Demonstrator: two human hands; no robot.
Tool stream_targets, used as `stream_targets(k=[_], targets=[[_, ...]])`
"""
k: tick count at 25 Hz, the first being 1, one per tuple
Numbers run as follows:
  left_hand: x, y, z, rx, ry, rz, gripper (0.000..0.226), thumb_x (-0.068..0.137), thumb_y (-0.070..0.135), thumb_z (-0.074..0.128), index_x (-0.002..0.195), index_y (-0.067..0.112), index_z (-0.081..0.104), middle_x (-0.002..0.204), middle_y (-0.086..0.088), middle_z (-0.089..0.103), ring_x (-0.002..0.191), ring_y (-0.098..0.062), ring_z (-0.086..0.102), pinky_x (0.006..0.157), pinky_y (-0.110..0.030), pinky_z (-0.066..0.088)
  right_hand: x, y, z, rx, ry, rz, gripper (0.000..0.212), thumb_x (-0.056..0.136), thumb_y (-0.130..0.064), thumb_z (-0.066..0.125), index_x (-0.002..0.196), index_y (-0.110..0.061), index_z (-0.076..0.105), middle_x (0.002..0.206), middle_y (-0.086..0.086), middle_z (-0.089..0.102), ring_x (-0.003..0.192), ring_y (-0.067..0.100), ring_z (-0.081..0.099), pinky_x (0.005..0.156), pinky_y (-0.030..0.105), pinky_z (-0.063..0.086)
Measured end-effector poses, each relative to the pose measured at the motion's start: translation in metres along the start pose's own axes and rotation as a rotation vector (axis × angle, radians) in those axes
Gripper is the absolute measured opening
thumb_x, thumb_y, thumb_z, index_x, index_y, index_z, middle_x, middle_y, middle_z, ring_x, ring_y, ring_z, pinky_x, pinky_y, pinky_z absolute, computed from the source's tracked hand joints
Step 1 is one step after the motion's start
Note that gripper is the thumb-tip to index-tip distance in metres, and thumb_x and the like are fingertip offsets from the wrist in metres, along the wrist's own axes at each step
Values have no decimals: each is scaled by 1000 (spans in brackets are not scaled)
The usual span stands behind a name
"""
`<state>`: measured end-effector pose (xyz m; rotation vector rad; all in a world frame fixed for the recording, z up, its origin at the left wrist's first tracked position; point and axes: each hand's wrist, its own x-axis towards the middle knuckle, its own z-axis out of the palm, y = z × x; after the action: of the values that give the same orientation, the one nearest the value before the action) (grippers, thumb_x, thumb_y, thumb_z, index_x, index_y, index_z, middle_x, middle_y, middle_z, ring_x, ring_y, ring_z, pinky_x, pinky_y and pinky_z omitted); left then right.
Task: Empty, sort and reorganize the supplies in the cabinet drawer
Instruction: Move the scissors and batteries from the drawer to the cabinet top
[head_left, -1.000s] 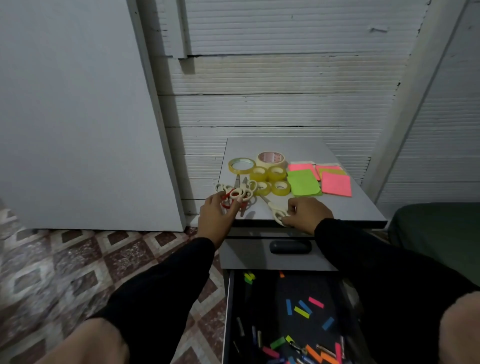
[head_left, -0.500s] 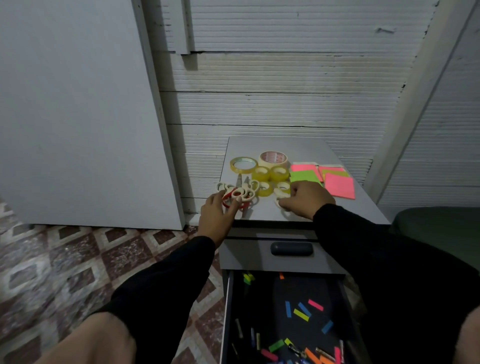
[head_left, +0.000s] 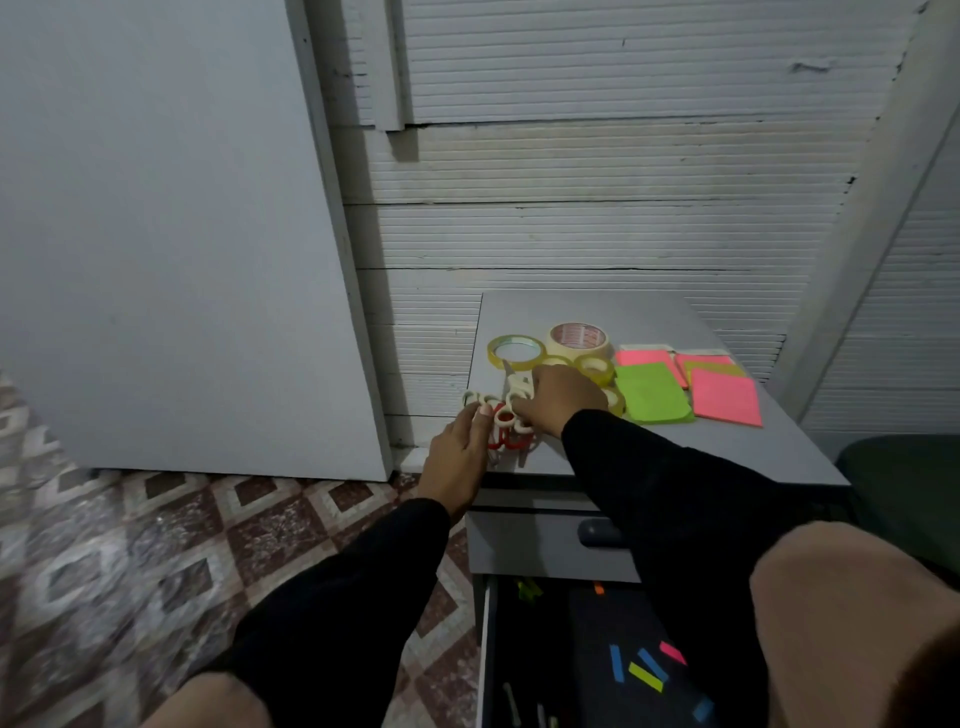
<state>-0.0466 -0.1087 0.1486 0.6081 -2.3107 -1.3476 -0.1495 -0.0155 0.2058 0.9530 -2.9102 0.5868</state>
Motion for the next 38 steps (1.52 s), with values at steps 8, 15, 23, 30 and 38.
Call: stream_targets(k=[8,15,23,30,38], targets=[[6,-7,0,-54,-59,-41,57,98,50,29,144,17,36,148,-4,40,134,-16,38,103,-23,25,10,-10,10,-3,37,72,41,98,-34,34,111,-4,59,119,15,59,106,33,58,73,31,38],[6,-1,-2,-94,-89,-20,54,97,51,30,137,16,43,136,-2,51,119,-12,47,97,-26,33,7,-5,6,-13,55,46,38,97,-32,35,117,-4,52,120,16,56,105,33,56,70,31,36],[-18,9,-12,4,-91,-55,94,74,82,30,145,20,33,148,-5,39,134,-21,38,113,-41,29,-40,17,-14,43,64,24,17,97,-30,38,89,-15,38,93,8,46,79,23,42,64,31,32],[-82,19,-9,48,-80,24,62,91,50,47,143,17,36,142,-6,43,131,-22,42,108,-36,36,-114,51,-26,54,15,28,13,93,-23,42,87,-11,44,101,14,58,81,27,49,66,31,35],[-152,-18,38,198,-226,-27,68,88,48,56,144,16,33,147,-7,36,134,-23,39,111,-37,34,-190,103,-2,66,-122,78,11,91,-21,46,83,-13,47,92,13,59,84,30,56,67,32,38]])
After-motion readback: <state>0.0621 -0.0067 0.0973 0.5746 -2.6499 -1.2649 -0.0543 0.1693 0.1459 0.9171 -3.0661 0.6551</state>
